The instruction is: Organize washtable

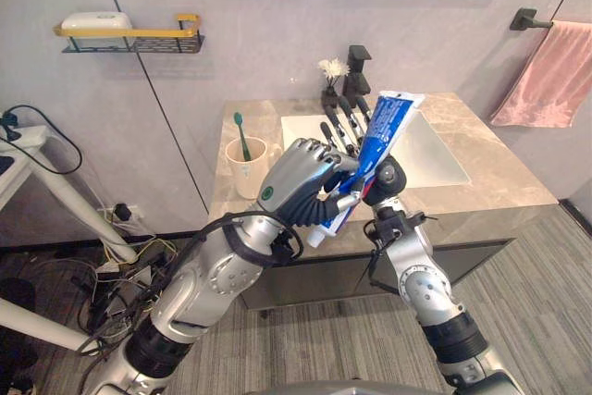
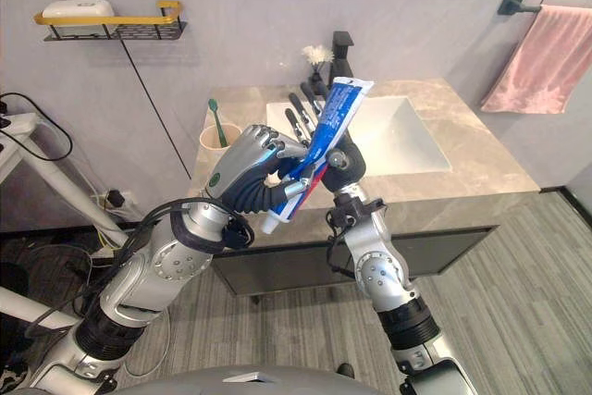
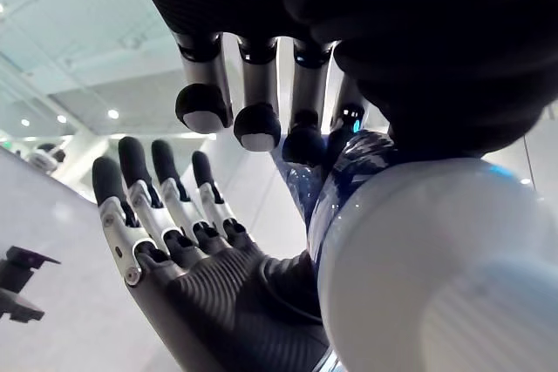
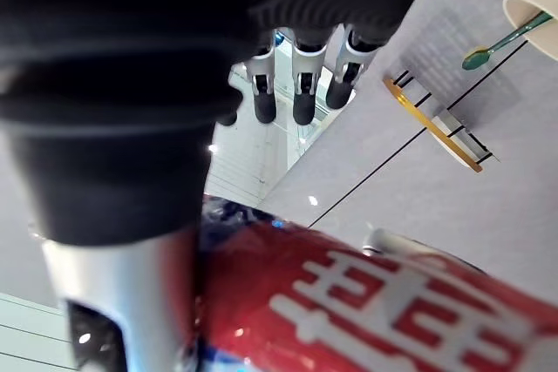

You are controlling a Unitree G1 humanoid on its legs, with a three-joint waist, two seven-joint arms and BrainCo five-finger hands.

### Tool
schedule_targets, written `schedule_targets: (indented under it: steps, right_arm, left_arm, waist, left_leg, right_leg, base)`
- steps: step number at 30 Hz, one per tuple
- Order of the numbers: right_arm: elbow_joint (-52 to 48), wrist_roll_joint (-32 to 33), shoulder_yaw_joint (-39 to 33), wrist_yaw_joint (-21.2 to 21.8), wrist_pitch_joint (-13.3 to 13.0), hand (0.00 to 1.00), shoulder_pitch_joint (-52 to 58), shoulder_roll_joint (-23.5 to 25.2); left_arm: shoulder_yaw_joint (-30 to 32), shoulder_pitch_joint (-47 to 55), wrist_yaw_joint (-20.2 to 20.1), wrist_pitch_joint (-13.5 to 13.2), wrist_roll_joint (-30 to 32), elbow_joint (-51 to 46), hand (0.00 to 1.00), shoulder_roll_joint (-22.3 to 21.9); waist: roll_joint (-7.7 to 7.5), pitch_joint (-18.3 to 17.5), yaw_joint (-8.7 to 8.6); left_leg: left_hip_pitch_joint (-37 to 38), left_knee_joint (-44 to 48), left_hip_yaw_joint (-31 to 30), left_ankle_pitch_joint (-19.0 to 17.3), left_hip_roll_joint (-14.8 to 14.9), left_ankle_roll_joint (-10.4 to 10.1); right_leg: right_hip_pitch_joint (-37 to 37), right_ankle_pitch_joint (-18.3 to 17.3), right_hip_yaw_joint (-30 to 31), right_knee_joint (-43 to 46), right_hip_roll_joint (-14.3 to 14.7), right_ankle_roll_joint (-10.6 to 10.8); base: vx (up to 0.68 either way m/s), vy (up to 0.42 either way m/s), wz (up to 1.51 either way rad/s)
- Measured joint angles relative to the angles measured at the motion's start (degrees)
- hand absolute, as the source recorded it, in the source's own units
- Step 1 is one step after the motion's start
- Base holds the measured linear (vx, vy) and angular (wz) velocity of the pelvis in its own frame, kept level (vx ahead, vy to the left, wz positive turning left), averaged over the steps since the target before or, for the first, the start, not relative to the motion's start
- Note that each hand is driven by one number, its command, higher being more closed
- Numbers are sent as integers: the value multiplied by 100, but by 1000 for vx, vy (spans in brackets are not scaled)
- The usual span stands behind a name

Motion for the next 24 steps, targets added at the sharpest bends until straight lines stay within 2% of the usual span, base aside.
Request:
schedule_targets:
  steps: [11, 24]
  right_arm:
    - [-1, 6, 142, 96, -2, 100, -6, -59]
    - [-3, 1, 210, 147, 6, 100, -25, -59]
  left_arm:
    - [-99, -1, 167, 117, -10, 158, 100, -39]
    - [-186, -4, 267, 138, -38, 230, 100, -94]
  waist:
    - [-102, -71, 1]
    - [-101, -74, 0]
  left_leg:
    - [-33, 28, -38, 0, -1, 0]
    - [-40, 33, -31, 1, 0, -4]
  right_leg:
    - [0, -1, -47, 0, -5, -1]
    - [-7, -5, -51, 0, -4, -6]
  base:
    - [0, 0, 0]
    - [0, 0, 0]
